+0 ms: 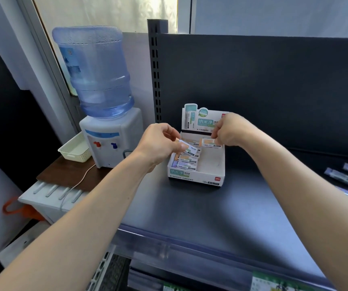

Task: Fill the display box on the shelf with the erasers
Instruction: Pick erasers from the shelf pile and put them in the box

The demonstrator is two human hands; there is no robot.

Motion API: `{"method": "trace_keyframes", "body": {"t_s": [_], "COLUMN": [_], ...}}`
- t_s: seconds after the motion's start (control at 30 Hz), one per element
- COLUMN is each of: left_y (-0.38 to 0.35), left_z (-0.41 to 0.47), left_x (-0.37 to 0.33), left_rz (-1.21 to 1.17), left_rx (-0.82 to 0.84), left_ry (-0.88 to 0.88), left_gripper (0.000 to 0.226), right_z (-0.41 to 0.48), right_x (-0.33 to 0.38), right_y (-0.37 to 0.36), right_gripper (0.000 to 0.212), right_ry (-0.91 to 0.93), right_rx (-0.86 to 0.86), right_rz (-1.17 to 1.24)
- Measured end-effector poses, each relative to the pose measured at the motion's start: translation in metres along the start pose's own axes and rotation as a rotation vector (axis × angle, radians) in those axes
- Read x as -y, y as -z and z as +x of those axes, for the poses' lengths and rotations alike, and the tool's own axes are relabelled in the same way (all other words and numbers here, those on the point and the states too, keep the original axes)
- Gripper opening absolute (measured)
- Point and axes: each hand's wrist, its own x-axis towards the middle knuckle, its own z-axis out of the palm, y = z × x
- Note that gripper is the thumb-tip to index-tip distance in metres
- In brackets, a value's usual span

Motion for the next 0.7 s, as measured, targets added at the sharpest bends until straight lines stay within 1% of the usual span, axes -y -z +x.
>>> {"method": "trace_keyframes", "body": {"t_s": [0.1, 0.27, 0.37, 0.57, 0.7], "left_y": [-0.003, -0.001, 0.002, 0.004, 0.006], "left_z": [0.005, 0.014, 0.016, 0.014, 0.013], "left_x": [-0.001, -0.001, 0.001, 0.003, 0.004], "left_rz": [-0.007, -0.045, -0.046, -0.114, -0.112], "left_rx": [0.005, -0.014, -0.046, -0.086, -0.1], "left_ry": [-0.013, 0.02, 0.041, 0.077, 0.101], "left_gripper": [0.02, 0.03, 0.025, 0.02, 0.019], "right_z": [0.005, 0.01, 0.015, 0.022, 0.024], "right_x": [0.001, 0.002, 0.003, 0.012, 0.014], "right_y": [0.001, 0.0, -0.001, -0.019, -0.031], "right_gripper": [0.025, 0.027, 0.022, 0.019, 0.018], "right_ry": [-0.022, -0.006, 0.002, 0.031, 0.026], "right_rx": [-0.01, -0.006, -0.041, -0.021, -0.025], "right_rz": [0.01, 0.042, 0.08, 0.115, 0.139]}}
